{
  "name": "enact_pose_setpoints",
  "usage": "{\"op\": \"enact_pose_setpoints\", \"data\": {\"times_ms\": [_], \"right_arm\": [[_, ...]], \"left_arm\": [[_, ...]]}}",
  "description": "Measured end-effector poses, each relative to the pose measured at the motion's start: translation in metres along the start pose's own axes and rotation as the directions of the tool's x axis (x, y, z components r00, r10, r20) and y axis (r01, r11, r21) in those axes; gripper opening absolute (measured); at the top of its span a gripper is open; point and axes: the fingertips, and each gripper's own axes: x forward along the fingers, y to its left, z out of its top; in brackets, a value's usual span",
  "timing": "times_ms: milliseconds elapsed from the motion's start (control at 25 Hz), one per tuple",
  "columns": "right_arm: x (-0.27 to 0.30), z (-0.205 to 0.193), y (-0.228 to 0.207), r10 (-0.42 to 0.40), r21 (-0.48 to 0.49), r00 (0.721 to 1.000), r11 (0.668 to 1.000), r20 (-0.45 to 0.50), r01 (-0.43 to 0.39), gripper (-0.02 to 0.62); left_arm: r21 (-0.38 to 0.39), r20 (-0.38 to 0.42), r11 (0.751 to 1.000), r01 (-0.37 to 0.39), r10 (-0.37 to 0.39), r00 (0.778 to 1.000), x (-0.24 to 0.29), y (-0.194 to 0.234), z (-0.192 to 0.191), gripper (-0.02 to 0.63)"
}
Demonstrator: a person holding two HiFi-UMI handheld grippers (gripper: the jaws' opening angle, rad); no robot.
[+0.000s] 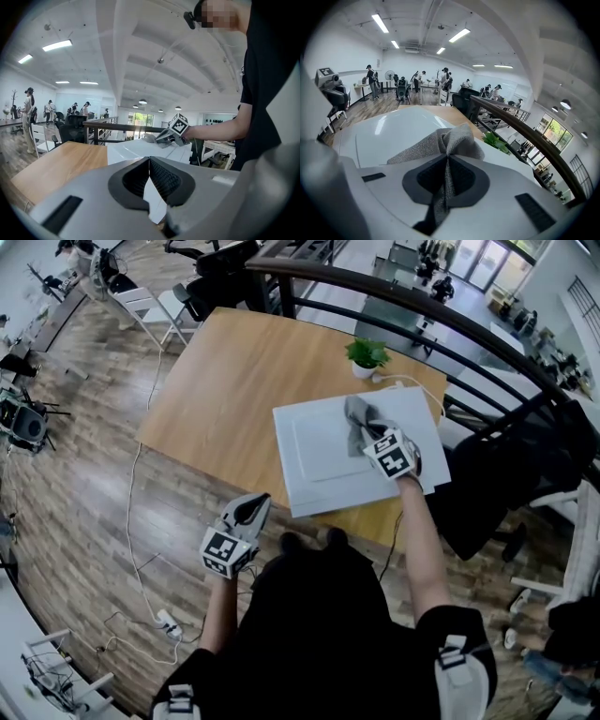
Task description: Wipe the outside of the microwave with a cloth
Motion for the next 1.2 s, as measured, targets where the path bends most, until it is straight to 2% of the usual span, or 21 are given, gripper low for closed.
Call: {"op": "enact_pose_setpoints", "data": {"times_ms": [200, 320, 520, 760, 960, 1200], "right_arm": [[-0.01, -0.008, -0.041, -0.042, -0.023, 0.999, 0.999, 0.011, 0.042, 0.008], [-0.011, -0.026, -0.058, -0.026, 0.0, 1.0, 1.0, -0.017, 0.026, 0.008], [-0.015, -0.034, -0.088, -0.037, -0.002, 0.999, 0.999, -0.012, 0.037, 0.008], [-0.018, -0.027, -0.12, -0.081, -0.048, 0.996, 0.995, 0.047, 0.083, 0.008], [-0.014, -0.046, -0.143, -0.094, -0.024, 0.996, 0.995, 0.007, 0.094, 0.008], [-0.018, -0.051, -0.189, -0.174, -0.011, 0.984, 0.985, 0.028, 0.174, 0.008]], "left_arm": [[0.002, -0.007, 1.0, -0.01, 0.01, 1.0, 0.016, -0.016, 0.007, 0.003], [0.006, -0.002, 1.0, -0.022, 0.022, 1.0, 0.023, -0.025, 0.011, 0.003], [-0.001, -0.004, 0.999, -0.044, 0.044, 0.999, 0.035, -0.037, 0.012, 0.003], [-0.01, 0.003, 0.997, -0.07, 0.07, 0.998, 0.048, -0.047, 0.011, 0.003], [-0.026, 0.002, 0.995, -0.092, 0.092, 0.996, 0.054, -0.052, 0.01, 0.003], [-0.024, 0.004, 0.994, -0.109, 0.109, 0.994, 0.059, -0.055, 0.01, 0.003]]}}
